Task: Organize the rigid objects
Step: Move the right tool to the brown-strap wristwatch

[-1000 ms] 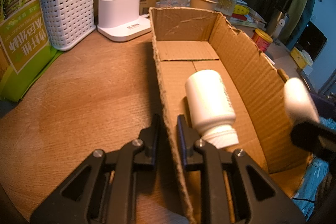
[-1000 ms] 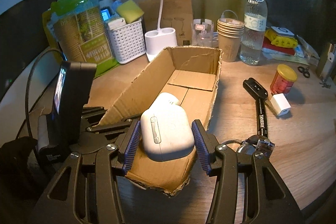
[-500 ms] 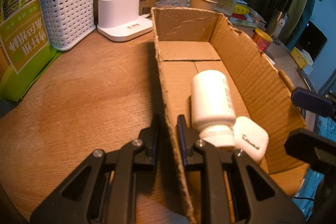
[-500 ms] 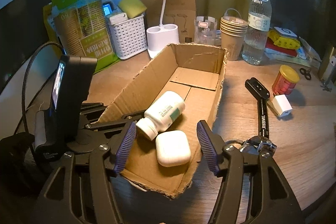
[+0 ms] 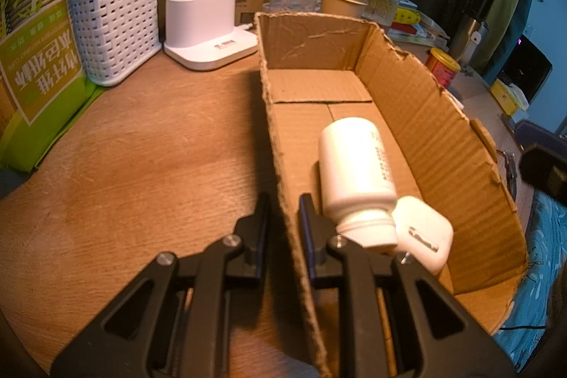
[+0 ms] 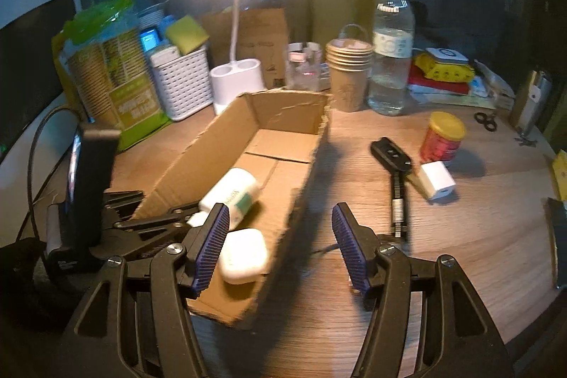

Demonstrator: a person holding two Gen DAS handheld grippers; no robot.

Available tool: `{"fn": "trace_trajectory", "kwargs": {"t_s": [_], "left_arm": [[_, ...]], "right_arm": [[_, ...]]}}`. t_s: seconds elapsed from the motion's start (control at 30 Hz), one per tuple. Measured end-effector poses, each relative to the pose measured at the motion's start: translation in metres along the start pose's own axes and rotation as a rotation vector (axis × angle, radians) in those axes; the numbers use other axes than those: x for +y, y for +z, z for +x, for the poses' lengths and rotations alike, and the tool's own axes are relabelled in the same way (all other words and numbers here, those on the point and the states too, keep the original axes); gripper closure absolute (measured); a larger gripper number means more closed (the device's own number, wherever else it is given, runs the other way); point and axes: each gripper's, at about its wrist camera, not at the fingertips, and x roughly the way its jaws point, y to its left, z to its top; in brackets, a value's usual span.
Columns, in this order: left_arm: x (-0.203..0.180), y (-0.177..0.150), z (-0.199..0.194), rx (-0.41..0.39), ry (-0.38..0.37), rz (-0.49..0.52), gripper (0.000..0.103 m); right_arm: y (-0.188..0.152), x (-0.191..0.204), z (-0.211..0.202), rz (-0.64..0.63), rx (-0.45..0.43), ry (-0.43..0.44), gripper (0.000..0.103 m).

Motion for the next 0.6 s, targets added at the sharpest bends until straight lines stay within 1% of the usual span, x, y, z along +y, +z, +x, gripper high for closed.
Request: {"fn": "trace_trajectory", "kwargs": {"t_s": [0.3, 0.6], "left_arm": [[0.000, 0.000, 0.000, 0.000, 0.000, 0.000, 0.085], [0.000, 0.000, 0.000, 0.000, 0.000, 0.000, 0.085]], "right_arm": [[-0.005, -0.034, -0.008, 0.053, -0.007, -0.075, 0.039], [-0.014, -0.048, -0.004, 0.069, 0.013, -0.115, 0.039]]}}
